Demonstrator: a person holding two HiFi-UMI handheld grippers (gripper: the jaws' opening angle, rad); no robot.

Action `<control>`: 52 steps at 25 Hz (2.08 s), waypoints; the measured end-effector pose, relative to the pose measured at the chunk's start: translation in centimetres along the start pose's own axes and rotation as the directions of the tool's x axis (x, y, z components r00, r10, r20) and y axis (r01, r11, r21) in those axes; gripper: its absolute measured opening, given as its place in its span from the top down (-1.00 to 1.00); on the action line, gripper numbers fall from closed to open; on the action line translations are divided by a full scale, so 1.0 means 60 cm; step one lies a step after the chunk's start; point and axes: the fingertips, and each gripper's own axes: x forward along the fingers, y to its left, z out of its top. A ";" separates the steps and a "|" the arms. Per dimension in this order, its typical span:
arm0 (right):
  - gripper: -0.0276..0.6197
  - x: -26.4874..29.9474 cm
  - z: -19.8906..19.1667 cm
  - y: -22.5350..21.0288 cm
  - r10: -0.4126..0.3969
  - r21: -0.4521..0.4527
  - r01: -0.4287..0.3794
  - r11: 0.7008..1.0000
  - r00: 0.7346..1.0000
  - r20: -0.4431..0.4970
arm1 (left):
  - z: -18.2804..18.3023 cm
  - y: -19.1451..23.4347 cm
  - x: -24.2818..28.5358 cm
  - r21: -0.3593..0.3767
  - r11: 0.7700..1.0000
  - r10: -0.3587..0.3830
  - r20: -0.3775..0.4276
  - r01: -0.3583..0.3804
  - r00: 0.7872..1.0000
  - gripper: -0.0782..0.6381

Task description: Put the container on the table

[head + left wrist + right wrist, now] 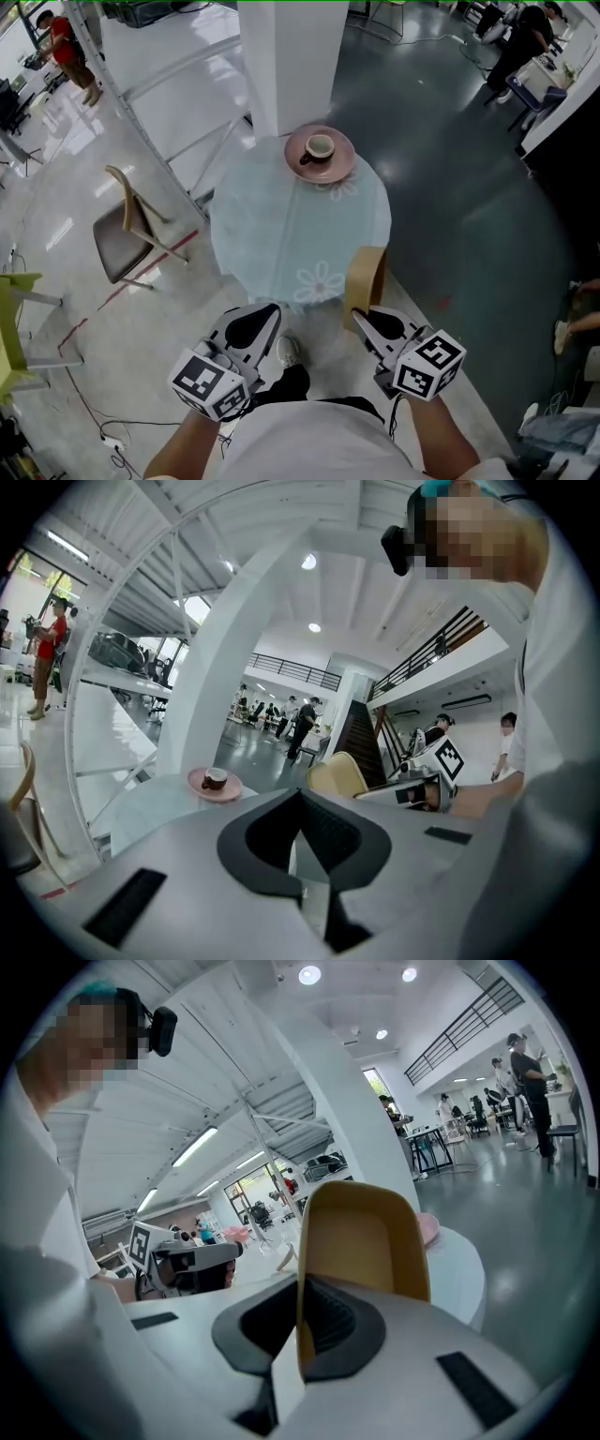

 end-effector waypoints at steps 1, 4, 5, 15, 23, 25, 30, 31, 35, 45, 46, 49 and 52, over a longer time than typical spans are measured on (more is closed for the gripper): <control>0.84 0.009 0.005 -0.001 -0.004 0.001 0.004 1.000 1.000 0.000 | 0.004 0.011 0.002 -0.001 1.000 -0.002 0.000 0.002 1.000 0.72; 0.84 0.037 0.021 -0.005 -0.013 -0.003 0.013 1.000 1.000 0.000 | 0.016 0.042 0.008 0.004 1.000 -0.012 0.000 0.012 1.000 0.72; 0.84 0.046 0.027 -0.006 -0.014 -0.006 0.014 1.000 1.000 0.000 | 0.021 0.052 0.009 0.007 1.000 -0.015 0.000 0.015 1.000 0.73; 0.84 0.091 0.055 -0.029 -0.051 0.004 0.051 0.999 0.999 -0.003 | 0.035 0.102 0.026 0.012 1.000 -0.027 -0.016 0.027 1.000 0.72; 0.84 0.113 0.065 -0.048 -0.057 0.004 0.057 0.998 0.998 -0.006 | 0.042 0.122 0.034 0.012 1.000 -0.022 -0.022 0.023 1.000 0.72; 0.84 0.118 0.069 -0.053 -0.060 0.006 0.060 0.998 0.998 -0.007 | 0.045 0.127 0.038 0.012 1.000 -0.021 -0.021 0.021 1.000 0.72; 0.84 0.133 0.076 -0.087 -0.068 -0.007 0.068 0.998 0.998 -0.020 | 0.048 0.140 0.063 0.011 1.000 -0.012 -0.024 0.012 1.000 0.72; 0.84 0.136 0.078 -0.097 -0.067 -0.008 0.067 0.998 0.997 -0.024 | 0.049 0.143 0.071 0.010 1.000 -0.009 -0.026 0.009 1.000 0.72; 0.84 0.152 0.089 -0.131 -0.062 -0.007 0.062 0.998 0.997 -0.037 | 0.051 0.158 0.096 0.000 1.000 0.003 -0.036 -0.003 0.999 0.72; 0.84 0.175 0.112 -0.233 -0.047 -0.001 0.047 0.999 0.996 -0.081 | 0.055 0.175 0.174 -0.025 0.999 0.039 -0.063 -0.041 0.997 0.72; 0.84 0.179 0.114 -0.245 -0.047 -0.004 0.046 0.999 0.995 -0.088 | 0.055 0.178 0.182 -0.028 0.999 0.044 -0.065 -0.046 0.997 0.72; 0.84 0.190 0.121 -0.279 -0.045 -0.018 0.043 0.999 0.993 -0.109 | 0.055 0.187 0.209 -0.038 0.997 0.057 -0.071 -0.060 0.996 0.72; 0.84 0.202 0.122 -0.313 -0.041 -0.025 0.038 0.999 0.990 -0.135 | 0.053 0.195 0.235 -0.049 0.996 0.071 -0.081 -0.076 0.994 0.72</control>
